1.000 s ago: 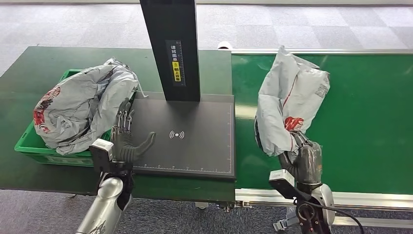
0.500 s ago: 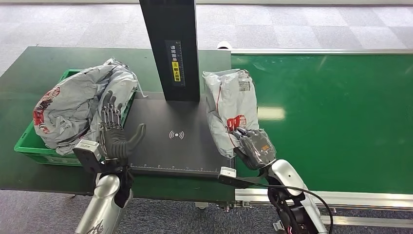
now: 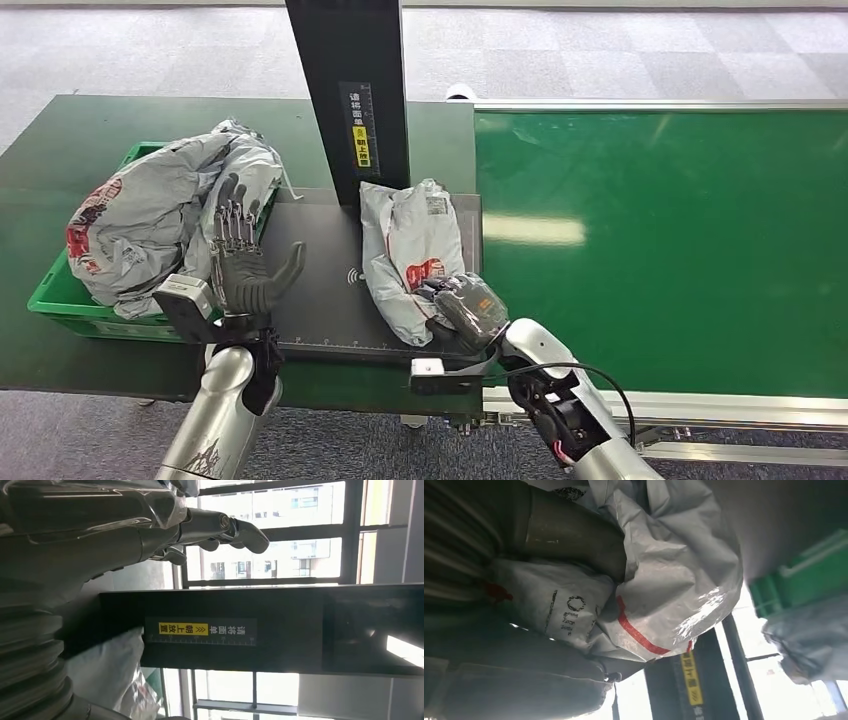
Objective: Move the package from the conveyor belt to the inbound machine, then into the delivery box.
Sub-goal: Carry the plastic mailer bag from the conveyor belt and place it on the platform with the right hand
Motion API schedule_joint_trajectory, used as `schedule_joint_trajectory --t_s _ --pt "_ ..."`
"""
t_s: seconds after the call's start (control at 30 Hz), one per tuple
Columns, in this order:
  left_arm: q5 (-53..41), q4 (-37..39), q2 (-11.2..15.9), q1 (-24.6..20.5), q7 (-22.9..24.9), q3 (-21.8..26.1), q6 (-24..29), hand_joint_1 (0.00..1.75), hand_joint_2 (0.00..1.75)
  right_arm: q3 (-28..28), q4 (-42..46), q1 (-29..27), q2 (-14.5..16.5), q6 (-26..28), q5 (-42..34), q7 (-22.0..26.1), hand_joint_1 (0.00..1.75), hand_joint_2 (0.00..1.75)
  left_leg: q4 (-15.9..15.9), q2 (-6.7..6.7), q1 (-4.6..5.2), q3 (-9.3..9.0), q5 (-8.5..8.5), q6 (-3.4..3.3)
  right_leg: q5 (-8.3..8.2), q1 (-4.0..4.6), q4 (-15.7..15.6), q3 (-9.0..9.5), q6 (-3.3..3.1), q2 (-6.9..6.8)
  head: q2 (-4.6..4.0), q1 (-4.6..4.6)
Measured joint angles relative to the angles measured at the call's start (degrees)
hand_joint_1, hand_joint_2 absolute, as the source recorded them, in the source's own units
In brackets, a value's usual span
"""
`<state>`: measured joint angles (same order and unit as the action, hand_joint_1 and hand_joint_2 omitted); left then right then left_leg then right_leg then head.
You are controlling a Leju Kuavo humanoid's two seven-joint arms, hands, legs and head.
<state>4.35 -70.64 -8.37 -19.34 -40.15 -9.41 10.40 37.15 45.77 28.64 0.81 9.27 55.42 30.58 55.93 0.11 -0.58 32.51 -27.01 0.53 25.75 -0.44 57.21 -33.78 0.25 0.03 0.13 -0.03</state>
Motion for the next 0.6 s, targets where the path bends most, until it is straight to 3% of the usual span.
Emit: schedule_joint_trajectory --t_s 0.13,0.27,0.3,0.4,0.43,0.6 --pt "0.6 1.37 -0.14 -0.23 0.0 -0.31 -0.72 0.0 1.75 0.61 1.57 -0.64 0.44 -2.57 -8.54 2.77 1.75 1.75 0.0 0.0 0.0 0.0 0.0 0.0 0.0 0.0 0.0 0.01 0.0 0.0 0.0 0.01" --pt "1.62 2.22 -0.16 -0.32 0.0 -0.34 -1.86 0.0 1.75 0.91 4.03 -1.03 0.45 -3.25 -11.75 2.95 1.75 1.75 0.01 0.01 0.01 0.0 0.0 0.0 0.0 -0.01 0.0 0.01 0.0 0.0 0.0 0.01" --pt "1.74 2.38 -0.16 -0.32 0.0 -0.33 -2.03 0.0 1.75 0.98 4.51 -1.1 0.45 -3.22 -11.89 2.88 1.66 1.75 0.01 0.01 0.01 0.0 0.0 0.0 0.0 -0.01 0.0 0.01 0.0 0.0 0.0 0.01" --pt "1.85 2.79 -0.11 -0.33 0.0 -0.33 -2.42 0.0 1.75 1.16 5.64 -1.41 0.45 -2.26 -11.75 1.71 0.37 1.75 0.01 0.0 0.01 0.0 0.0 0.0 0.0 -0.01 0.0 0.0 0.0 0.0 0.0 0.01" --pt "1.91 2.91 -0.07 -0.33 0.0 -0.33 -2.53 0.0 1.75 1.18 6.05 -1.6 0.44 -1.71 -11.9 1.03 0.02 1.75 0.01 0.0 0.01 0.0 0.0 0.0 0.0 -0.01 0.0 0.0 0.0 0.0 0.0 0.01" --pt "2.5 3.08 0.21 -0.27 0.02 -0.14 -2.86 0.0 1.75 -0.03 8.38 -3.21 0.42 -0.38 -15.99 -1.94 0.0 1.75 0.0 -0.01 0.0 0.01 0.0 0.0 0.0 0.0 0.0 0.01 0.0 0.0 0.0 0.01"
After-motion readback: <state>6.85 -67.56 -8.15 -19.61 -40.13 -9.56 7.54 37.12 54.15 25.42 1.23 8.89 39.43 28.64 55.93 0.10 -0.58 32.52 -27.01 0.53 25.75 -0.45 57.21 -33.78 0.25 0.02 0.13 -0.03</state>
